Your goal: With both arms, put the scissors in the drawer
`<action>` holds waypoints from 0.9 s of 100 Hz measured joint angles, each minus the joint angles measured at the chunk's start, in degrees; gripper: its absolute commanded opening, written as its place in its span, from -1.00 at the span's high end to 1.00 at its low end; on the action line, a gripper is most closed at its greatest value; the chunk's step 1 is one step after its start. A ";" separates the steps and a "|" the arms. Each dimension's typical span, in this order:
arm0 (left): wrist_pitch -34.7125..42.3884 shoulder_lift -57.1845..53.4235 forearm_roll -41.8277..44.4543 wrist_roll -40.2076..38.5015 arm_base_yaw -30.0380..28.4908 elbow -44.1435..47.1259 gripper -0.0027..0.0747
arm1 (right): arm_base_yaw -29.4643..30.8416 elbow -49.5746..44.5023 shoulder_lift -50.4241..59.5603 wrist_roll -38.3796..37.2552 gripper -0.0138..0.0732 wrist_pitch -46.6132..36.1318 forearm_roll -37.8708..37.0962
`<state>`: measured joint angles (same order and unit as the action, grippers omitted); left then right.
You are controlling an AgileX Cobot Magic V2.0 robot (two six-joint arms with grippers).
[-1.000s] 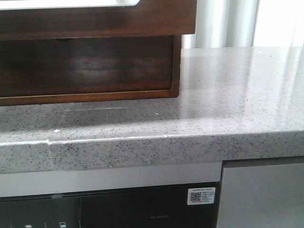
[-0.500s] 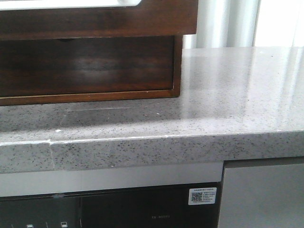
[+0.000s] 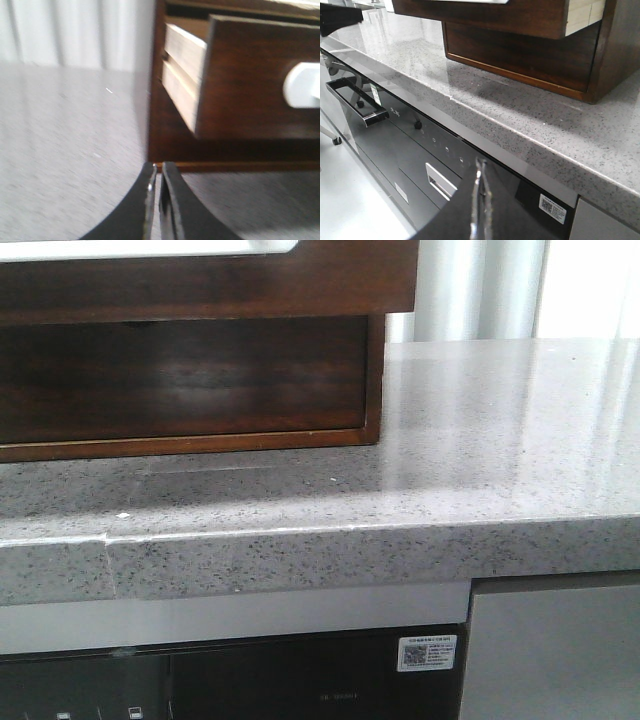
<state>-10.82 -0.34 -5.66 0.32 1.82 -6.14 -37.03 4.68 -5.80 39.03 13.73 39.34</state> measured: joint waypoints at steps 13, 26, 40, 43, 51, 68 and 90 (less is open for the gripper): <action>3.85 0.00 1.42 2.01 -3.79 1.76 0.98 | 0.00 0.00 0.00 0.00 0.84 0.00 0.04; 8.22 0.00 3.25 2.59 -5.19 4.85 0.98 | 0.00 0.00 0.00 0.00 0.84 0.00 0.04; 10.82 0.00 6.19 2.67 -5.43 5.94 0.98 | 0.00 0.00 0.00 0.00 0.84 -0.11 0.04; 10.82 0.00 6.92 2.67 -5.32 5.94 0.98 | 0.00 0.00 0.00 0.00 0.84 -0.11 0.04; 9.99 0.00 7.94 2.67 -4.76 5.94 0.98 | 0.00 -0.04 0.00 0.00 0.84 -0.11 0.04; 4.14 0.00 8.70 2.67 -3.77 5.94 0.98 | 0.00 -0.13 0.00 0.00 0.84 -0.11 0.04; -7.03 0.00 8.80 2.67 -3.45 5.94 0.98 | 0.00 -0.13 0.00 0.00 0.84 -0.11 0.04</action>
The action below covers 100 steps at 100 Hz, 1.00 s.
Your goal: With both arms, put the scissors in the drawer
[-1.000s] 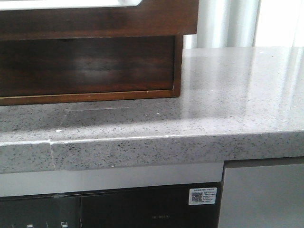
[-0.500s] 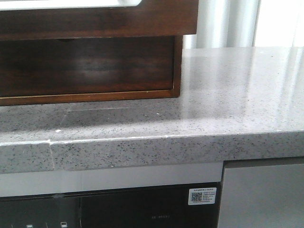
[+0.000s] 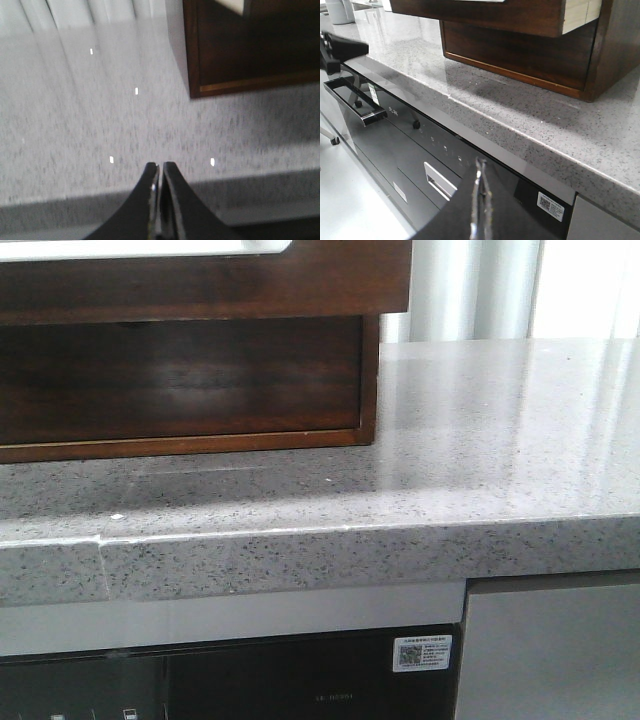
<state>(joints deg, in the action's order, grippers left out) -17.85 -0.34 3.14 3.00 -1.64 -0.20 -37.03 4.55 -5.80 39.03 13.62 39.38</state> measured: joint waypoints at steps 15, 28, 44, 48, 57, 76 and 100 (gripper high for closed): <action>-0.76 0.00 0.12 -1.98 0.00 0.00 0.98 | 0.00 0.00 0.00 0.00 0.84 0.00 0.00; -0.76 0.00 0.12 -6.16 0.00 0.00 0.98 | 0.00 0.00 0.00 0.00 0.84 0.00 0.00; -0.76 0.00 0.12 -7.17 0.00 0.00 0.98 | 0.00 0.00 0.00 0.00 0.84 0.00 0.00; -0.76 0.00 0.12 -7.27 0.00 0.00 0.98 | 0.00 0.00 0.00 0.00 0.84 0.00 0.00; -0.76 0.00 0.12 -7.27 0.00 0.00 0.98 | 0.00 0.00 0.00 0.00 0.84 0.00 0.00; -0.76 0.00 0.12 -7.39 0.00 0.00 0.98 | 0.00 0.00 0.00 0.00 0.84 0.00 0.00; -0.76 0.00 0.12 -7.49 0.00 0.00 0.98 | 0.00 0.00 0.00 0.00 0.84 0.00 0.00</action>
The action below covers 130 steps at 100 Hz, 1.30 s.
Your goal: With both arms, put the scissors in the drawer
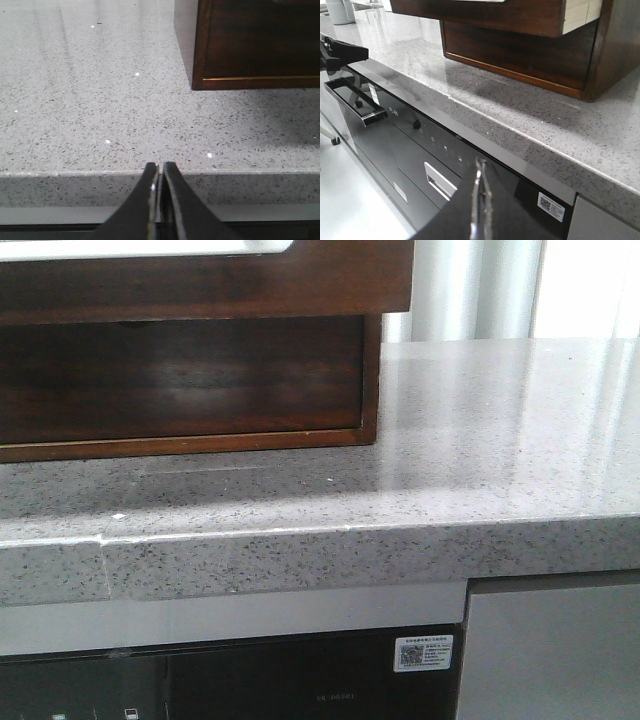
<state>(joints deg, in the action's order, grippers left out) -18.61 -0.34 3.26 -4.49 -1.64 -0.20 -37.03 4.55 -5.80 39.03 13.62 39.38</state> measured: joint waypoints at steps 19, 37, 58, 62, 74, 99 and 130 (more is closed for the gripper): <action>0.00 0.00 0.00 0.00 0.00 0.00 0.98 | 0.00 0.00 0.00 0.00 0.84 0.00 0.00; 0.00 0.00 0.00 0.00 0.00 0.00 0.98 | 0.00 0.00 0.00 0.00 0.84 0.00 0.00; 0.00 0.00 0.00 0.00 0.00 0.00 0.98 | 0.00 -0.13 0.00 0.00 0.84 -2.14 -1.81; 0.00 0.00 0.00 0.00 0.00 0.00 0.98 | 0.00 -0.17 0.00 -0.11 0.84 -2.83 -4.52; 0.00 0.00 0.00 0.00 0.00 0.00 0.98 | 0.15 -0.55 0.00 -6.87 0.84 -5.32 -14.58; 0.00 0.00 0.00 0.00 0.00 0.00 0.98 | 7.80 -4.15 0.00 -32.54 0.84 -10.69 -34.55; 0.00 0.00 0.00 0.00 0.00 0.00 0.98 | 21.48 -5.20 0.00 -43.15 0.84 -11.43 -43.33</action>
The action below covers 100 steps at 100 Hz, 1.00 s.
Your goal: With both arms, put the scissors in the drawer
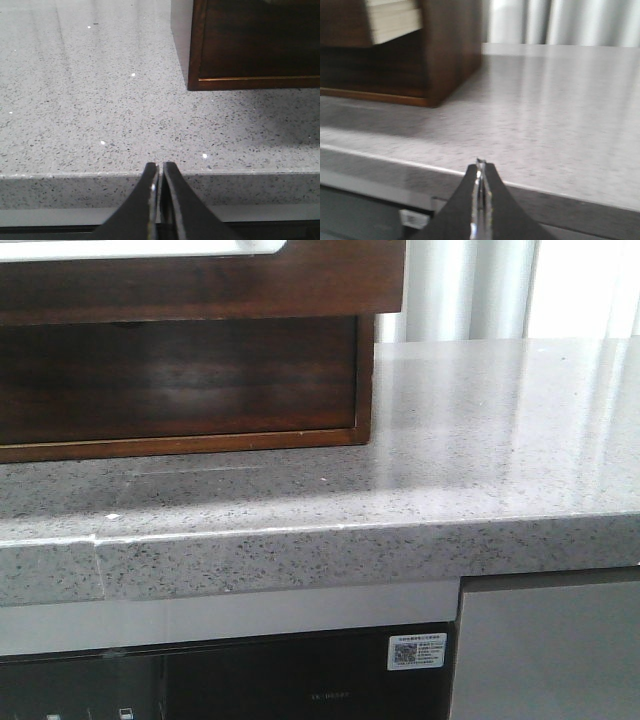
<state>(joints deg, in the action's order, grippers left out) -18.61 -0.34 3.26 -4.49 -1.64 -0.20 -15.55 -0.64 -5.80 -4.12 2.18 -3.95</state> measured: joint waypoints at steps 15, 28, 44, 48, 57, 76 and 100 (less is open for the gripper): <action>0.00 0.00 0.00 0.00 0.00 0.00 0.98 | 6.39 0.00 0.89 -0.49 0.84 0.00 -0.87; 0.00 0.00 0.00 0.00 0.00 0.00 0.98 | 11.94 0.00 3.73 -1.85 0.84 0.90 -1.58; 0.00 0.00 0.00 0.00 0.00 0.00 0.98 | 17.40 0.00 6.15 -2.21 0.84 5.95 -2.03; 0.00 0.00 0.00 0.00 0.00 0.00 0.98 | 18.70 0.00 6.25 -2.33 0.84 7.00 -2.03; 0.00 0.00 0.00 0.00 0.00 0.00 0.98 | 20.26 0.00 6.25 -2.43 0.84 10.42 -2.03; 0.00 0.00 0.00 0.00 0.00 0.00 0.98 | 20.61 0.00 6.25 -1.34 0.84 16.79 -2.06; 0.00 0.00 0.00 0.00 0.00 0.00 0.98 | 20.61 0.00 6.25 -0.92 0.84 16.79 -2.06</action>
<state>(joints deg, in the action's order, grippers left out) -18.61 -0.34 3.26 -4.49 -1.64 -0.20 5.06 -0.64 0.46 -5.03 18.97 -6.01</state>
